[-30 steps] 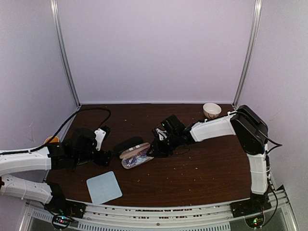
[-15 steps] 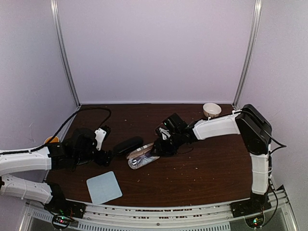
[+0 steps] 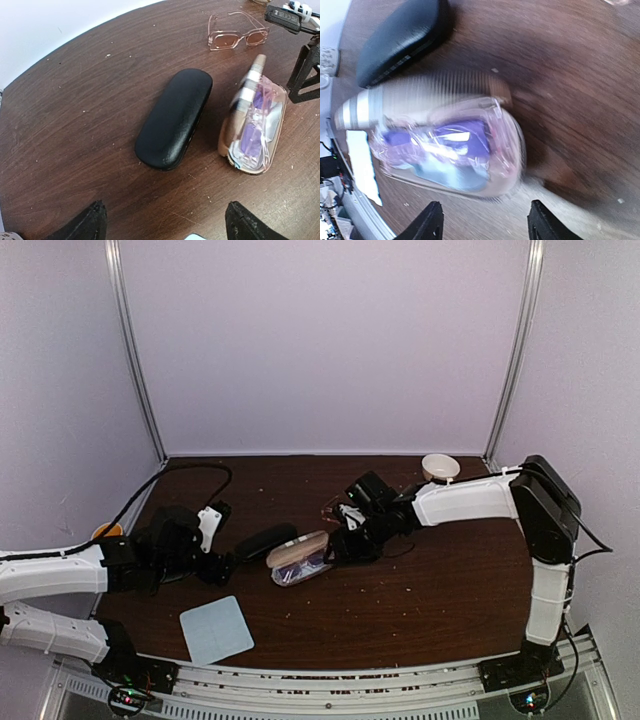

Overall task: Organize the sunglasses
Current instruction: Place the sunglasses in the sunglasses case, then close the case with sunglasses at the center of the board.

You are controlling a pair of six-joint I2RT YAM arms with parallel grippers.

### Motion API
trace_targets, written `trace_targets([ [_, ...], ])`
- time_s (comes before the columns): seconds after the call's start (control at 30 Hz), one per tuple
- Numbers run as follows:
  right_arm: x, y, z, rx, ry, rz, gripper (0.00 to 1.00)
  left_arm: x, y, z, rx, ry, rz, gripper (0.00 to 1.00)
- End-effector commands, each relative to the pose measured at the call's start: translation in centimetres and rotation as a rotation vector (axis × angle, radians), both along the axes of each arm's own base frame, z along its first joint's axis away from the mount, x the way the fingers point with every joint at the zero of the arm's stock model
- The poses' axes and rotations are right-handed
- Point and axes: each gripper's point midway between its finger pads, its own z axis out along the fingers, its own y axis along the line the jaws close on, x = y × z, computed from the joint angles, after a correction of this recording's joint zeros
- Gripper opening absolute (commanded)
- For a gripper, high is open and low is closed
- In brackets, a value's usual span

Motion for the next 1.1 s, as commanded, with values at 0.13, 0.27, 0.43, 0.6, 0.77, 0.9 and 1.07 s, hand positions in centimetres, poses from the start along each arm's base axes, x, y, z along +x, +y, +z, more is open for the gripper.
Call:
trace_targets([
  [0.13,0.1,-2.9,1.7,-0.106,-0.073,-0.002,0.62,0.9,-0.8,1.3,-0.051,-0.035,0.003,0.85],
  [0.27,0.5,-3.0,3.1,-0.11,-0.105,0.002,0.63,1.1,-1.0,1.4,-0.05,-0.036,0.004,0.85],
  [0.43,0.9,-2.4,4.3,-0.096,-0.122,0.013,0.63,1.3,-1.3,1.5,-0.05,-0.037,0.001,0.85],
  [0.6,1.4,-0.5,6.2,-0.005,-0.137,0.028,0.58,1.7,-1.7,1.5,-0.042,-0.034,-0.002,0.85],
  [0.77,2.0,0.0,6.6,0.019,-0.161,0.01,0.56,2.5,-2.8,1.7,-0.055,-0.015,-0.044,0.82],
  [0.9,2.2,0.5,6.8,0.075,-0.168,-0.018,0.55,3.7,-3.8,1.8,-0.068,-0.01,-0.088,0.78],
  [1.07,2.1,0.6,6.5,0.128,-0.172,-0.051,0.53,5.1,-5.4,1.7,-0.064,-0.009,-0.138,0.74],
])
